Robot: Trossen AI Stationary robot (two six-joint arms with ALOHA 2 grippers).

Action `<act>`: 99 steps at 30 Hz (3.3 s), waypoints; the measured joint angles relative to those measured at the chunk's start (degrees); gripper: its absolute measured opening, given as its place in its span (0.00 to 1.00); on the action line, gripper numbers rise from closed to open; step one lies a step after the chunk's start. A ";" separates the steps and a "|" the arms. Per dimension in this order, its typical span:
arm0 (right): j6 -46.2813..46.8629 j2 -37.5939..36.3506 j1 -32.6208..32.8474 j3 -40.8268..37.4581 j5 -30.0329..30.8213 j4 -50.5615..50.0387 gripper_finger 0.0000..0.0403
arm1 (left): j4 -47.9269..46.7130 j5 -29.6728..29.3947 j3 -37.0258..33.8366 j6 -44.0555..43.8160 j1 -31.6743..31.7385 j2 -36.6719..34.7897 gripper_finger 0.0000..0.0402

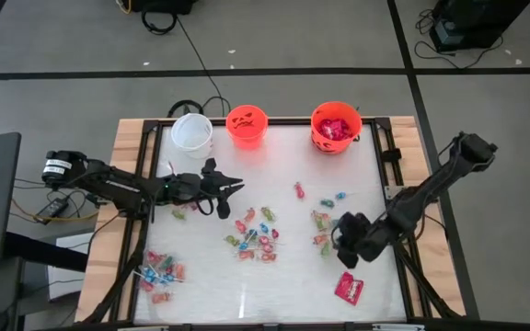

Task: Sort candy by brand, put in halloween buckets
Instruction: Put the red candy into the right orange bucket

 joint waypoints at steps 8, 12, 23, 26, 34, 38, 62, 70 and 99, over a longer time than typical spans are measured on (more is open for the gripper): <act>13.83 8.24 -1.06 0.65 -19.63 0.94 0.36 | 7.67 0.35 0.00 5.31 0.49 0.00 0.20; 21.06 13.85 -0.58 4.63 -14.17 0.45 0.33 | 14.26 10.48 1.35 1.79 2.85 0.00 0.20; 23.61 27.00 0.74 27.17 -27.18 -23.40 0.29 | 4.30 39.70 12.58 2.28 10.39 0.00 0.20; 23.67 28.00 0.77 30.35 -25.99 -23.66 0.29 | 3.52 40.65 12.66 2.33 11.26 -0.02 0.20; 32.97 35.79 7.54 31.04 -23.61 -21.74 0.29 | 4.94 40.69 12.59 2.48 11.78 0.02 0.20; 34.63 39.59 10.55 31.19 -21.24 -17.98 0.29 | 3.71 40.69 12.59 2.53 11.78 0.00 0.20; 15.50 30.55 10.79 30.73 17.22 -31.71 0.01 | 2.45 39.02 12.57 0.68 11.69 0.02 0.20; 8.89 25.12 1.44 28.02 46.32 -49.55 0.01 | 1.20 23.40 9.68 0.71 7.22 0.02 0.20; -63.21 0.38 -60.33 24.30 24.84 -8.41 0.01 | -6.67 16.19 8.81 2.28 8.82 0.02 0.20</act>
